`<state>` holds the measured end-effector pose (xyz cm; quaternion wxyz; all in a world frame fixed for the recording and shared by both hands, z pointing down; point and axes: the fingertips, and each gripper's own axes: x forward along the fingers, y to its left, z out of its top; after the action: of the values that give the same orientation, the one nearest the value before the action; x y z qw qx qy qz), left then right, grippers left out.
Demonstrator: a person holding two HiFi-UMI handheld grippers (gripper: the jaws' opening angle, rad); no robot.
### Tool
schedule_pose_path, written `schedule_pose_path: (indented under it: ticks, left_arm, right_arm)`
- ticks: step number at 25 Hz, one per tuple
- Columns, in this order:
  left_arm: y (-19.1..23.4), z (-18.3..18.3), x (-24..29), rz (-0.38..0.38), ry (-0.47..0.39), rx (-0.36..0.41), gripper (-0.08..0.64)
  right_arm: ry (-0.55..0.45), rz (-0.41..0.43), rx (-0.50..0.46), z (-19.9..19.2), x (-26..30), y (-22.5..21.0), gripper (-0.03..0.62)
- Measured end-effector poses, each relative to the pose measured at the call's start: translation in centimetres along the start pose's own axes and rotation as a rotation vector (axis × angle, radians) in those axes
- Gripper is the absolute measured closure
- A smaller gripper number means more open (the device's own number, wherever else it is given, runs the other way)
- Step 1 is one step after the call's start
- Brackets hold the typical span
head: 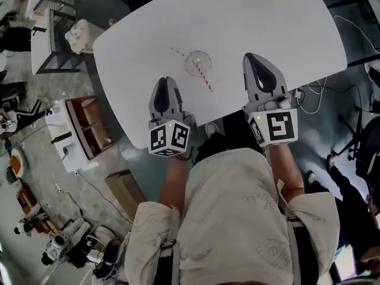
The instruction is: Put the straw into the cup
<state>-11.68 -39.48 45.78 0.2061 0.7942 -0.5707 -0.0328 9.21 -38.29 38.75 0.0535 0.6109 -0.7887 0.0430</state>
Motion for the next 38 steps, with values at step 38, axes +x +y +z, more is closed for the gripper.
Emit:
schedule_pose_path:
  ticks: [38]
  left_arm:
    - [-6.3,14.4,-13.7,-0.105,-0.289,0.436,0.554]
  right_arm:
    - [-0.189,-0.064,-0.137,9.4,-9.8,8.4,0.592]
